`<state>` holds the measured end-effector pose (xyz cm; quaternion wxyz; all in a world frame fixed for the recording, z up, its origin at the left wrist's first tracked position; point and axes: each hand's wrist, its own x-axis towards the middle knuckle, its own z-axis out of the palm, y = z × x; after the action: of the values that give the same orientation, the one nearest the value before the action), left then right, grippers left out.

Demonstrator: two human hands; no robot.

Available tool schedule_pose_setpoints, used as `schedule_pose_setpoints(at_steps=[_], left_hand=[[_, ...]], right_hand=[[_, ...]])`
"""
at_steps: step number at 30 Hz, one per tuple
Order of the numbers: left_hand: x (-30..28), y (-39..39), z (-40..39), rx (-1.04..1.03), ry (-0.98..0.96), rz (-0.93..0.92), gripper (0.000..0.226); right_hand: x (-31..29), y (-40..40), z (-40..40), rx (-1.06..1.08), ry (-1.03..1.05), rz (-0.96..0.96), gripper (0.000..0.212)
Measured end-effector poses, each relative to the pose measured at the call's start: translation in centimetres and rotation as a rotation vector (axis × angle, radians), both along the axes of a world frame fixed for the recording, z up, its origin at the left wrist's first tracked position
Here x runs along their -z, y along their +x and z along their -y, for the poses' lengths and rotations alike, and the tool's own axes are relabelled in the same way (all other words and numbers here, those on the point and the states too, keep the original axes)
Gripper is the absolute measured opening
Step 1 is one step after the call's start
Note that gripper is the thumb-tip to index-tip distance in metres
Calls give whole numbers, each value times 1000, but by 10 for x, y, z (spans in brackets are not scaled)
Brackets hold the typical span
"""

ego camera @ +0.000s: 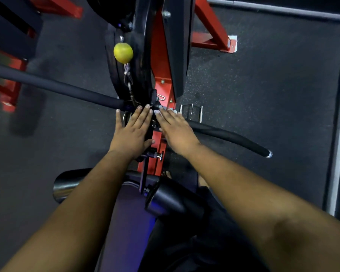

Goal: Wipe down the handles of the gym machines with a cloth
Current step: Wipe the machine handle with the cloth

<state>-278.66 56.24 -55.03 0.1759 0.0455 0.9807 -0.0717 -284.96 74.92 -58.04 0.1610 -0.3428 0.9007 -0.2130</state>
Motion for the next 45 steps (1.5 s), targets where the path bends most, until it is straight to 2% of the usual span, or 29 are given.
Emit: schedule_pose_setpoints(at_steps=[2,4,8,12,16,19,22,26,28,31,33,35,37,39,42,45], left_hand=[[1,0,-1,7,-26,7,97],[2,0,0,7,-38,11,96],[4,-1,1,11,-30,17,96],[3,-1,1,13,-22,19,96],[3,-1,0,5,-12,14,95],[4,1,0,13,-24,7,96],[4,1,3,25,-35,1,97],[5,0,5,25,-28,11,97],[6,0,5,24,-24,21,96],[7,0,5,15,-15,29,95],[6,-1,3,16,-12,29,95],[7,-1,2,5,-9,29,95],[7,0,0,-5,-10,22,95],[8,1,-2,-7,-17,11,95],[7,2,-2,-8,-10,-6,92],[10,4,-2,-12,12,-18,87]], right_hand=[[5,-3,-15,-41,32,-41,78],[12,-7,-43,-66,47,-55,88],[25,-11,-117,-56,153,-37,83],[23,-6,-164,109,203,167,79],[19,-10,-106,187,-39,70,70],[9,-16,-34,14,-129,46,73],[9,-13,-11,-152,-34,64,74],[22,-5,-57,-188,96,-28,82],[30,-1,-97,-143,202,14,82],[27,5,-149,-14,363,176,75],[19,5,-156,140,373,251,76],[16,1,-136,255,191,176,75],[13,-4,-94,222,-21,79,66],[4,-11,-45,147,-112,52,55],[-1,-14,9,106,-54,155,57],[8,-14,20,118,65,145,66]])
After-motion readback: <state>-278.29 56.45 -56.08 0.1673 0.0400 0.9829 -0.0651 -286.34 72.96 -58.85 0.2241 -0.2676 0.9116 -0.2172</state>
